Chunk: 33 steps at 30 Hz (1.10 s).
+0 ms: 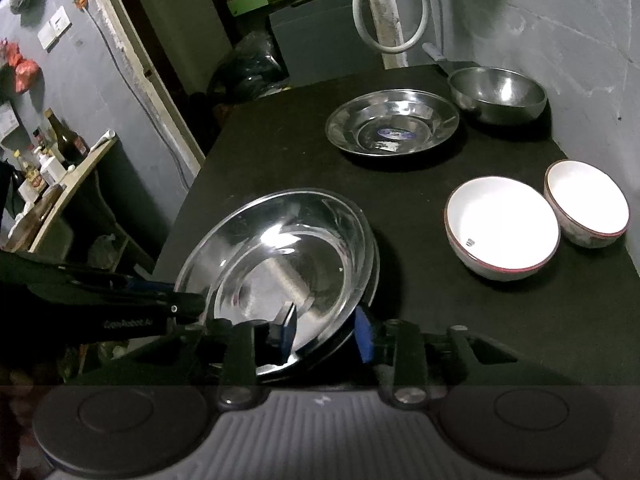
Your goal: Organize plates and bowls
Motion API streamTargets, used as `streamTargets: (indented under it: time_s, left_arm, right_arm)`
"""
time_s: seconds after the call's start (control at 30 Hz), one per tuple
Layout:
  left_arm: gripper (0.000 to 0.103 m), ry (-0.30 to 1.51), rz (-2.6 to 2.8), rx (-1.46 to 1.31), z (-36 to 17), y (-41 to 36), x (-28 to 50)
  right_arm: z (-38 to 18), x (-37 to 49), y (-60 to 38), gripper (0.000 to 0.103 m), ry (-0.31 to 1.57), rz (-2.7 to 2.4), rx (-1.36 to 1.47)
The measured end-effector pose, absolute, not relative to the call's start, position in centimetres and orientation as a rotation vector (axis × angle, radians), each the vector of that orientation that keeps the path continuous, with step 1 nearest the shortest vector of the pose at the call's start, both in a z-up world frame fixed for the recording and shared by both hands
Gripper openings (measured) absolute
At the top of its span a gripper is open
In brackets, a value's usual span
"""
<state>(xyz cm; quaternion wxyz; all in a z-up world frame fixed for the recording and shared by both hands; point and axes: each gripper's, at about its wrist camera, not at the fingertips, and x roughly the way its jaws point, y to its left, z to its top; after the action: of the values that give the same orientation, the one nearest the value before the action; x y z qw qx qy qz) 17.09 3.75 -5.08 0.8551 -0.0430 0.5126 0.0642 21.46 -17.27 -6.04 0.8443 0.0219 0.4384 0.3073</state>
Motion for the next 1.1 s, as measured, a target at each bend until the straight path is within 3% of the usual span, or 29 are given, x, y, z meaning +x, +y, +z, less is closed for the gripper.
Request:
streamTargets:
  time_s: [0.1, 0.27, 0.37, 0.43, 0.5, 0.67, 1.1]
  left_arm:
    - [0.031, 1.077, 0.139, -0.091, -5.0, 3.8, 17.1]
    - [0.046, 1.060, 0.159, -0.098, -4.6, 4.0, 17.2]
    - [0.070, 1.028, 0.180, -0.109, -4.0, 4.4, 17.3]
    - [0.095, 1.003, 0.191, -0.120, -3.7, 4.7, 17.6]
    - [0.101, 0.981, 0.191, -0.145, -3.3, 5.0, 18.0]
    - [0.102, 0.956, 0.179, -0.194, -3.0, 5.8, 19.9]
    - [0.102, 0.770, 0.171, -0.247, -2.7, 6.3, 29.4]
  right_arm:
    - [-6.2, 21.5, -17.4, 0.041, 0.929, 0.642, 0.038]
    - [-6.2, 21.5, -17.5, 0.053, 0.924, 0.652, 0.042]
    - [-6.2, 21.6, -17.8, 0.064, 0.920, 0.651, 0.054]
    - [-6.1, 21.7, -18.0, 0.079, 0.910, 0.651, 0.063]
    - [-6.1, 21.9, -18.3, 0.089, 0.896, 0.646, 0.070]
    - [-5.6, 22.5, -18.9, 0.102, 0.835, 0.648, 0.095]
    - [-4.4, 31.9, -19.2, 0.103, 0.737, 0.533, 0.068]
